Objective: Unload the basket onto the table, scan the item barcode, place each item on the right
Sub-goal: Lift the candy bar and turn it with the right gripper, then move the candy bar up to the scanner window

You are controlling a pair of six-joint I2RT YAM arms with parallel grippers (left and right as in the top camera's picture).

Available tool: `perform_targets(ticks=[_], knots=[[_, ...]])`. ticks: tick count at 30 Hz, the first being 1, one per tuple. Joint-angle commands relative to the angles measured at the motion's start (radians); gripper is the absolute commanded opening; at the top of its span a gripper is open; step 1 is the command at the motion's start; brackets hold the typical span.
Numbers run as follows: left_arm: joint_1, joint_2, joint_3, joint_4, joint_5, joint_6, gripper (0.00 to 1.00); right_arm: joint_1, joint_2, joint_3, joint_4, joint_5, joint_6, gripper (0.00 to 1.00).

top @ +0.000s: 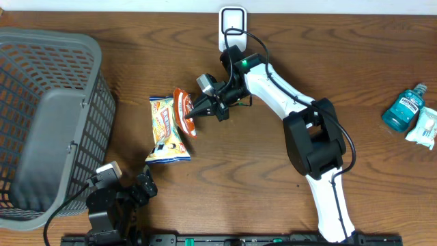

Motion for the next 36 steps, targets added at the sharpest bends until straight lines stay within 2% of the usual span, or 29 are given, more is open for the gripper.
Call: perform_targets(ticks=[1, 7, 11, 12, 13, 16, 19, 20, 25, 27, 36], knots=[[0.002, -0.006, 0.009, -0.003, -0.005, 0.009, 0.98, -0.002, -0.031, 0.009, 0.003, -0.036, 0.026, 0.01], [0.002, -0.006, 0.008, -0.003, -0.005, 0.009, 0.98, -0.019, -0.035, 0.009, -0.002, -0.036, 0.168, 0.01], [0.002, -0.006, 0.009, -0.003, -0.005, 0.009, 0.98, -0.06, -0.042, 0.009, -0.005, -0.035, 0.421, 0.01], [0.002, -0.006, 0.008, -0.003, -0.005, 0.009, 0.98, -0.081, -0.042, 0.008, -0.005, -0.023, 0.571, 0.01], [0.002, -0.006, 0.008, -0.003, -0.005, 0.009, 0.98, -0.091, -0.042, 0.008, -0.005, 0.0, 0.657, 0.01], [0.002, -0.006, 0.008, -0.003, -0.005, 0.009, 0.98, -0.117, -0.042, 0.008, -0.006, 0.177, 0.958, 0.02], [0.002, -0.006, 0.009, -0.003, -0.005, 0.009, 0.98, -0.124, -0.042, 0.008, -0.011, 0.471, 1.186, 0.01], [0.002, -0.006, 0.008, -0.003, -0.005, 0.009, 0.98, -0.124, -0.042, 0.008, -0.019, 0.626, 1.257, 0.01], [0.002, -0.006, 0.008, -0.003, -0.005, 0.009, 0.98, -0.114, -0.042, 0.008, -0.004, 1.045, 1.434, 0.01], [0.002, -0.006, 0.009, -0.003, -0.005, 0.009, 0.98, -0.106, -0.042, 0.008, 0.055, 1.249, 1.536, 0.01], [0.002, -0.006, 0.009, -0.003, -0.005, 0.009, 0.98, -0.105, -0.042, 0.015, 0.231, 1.367, 1.575, 0.01]])
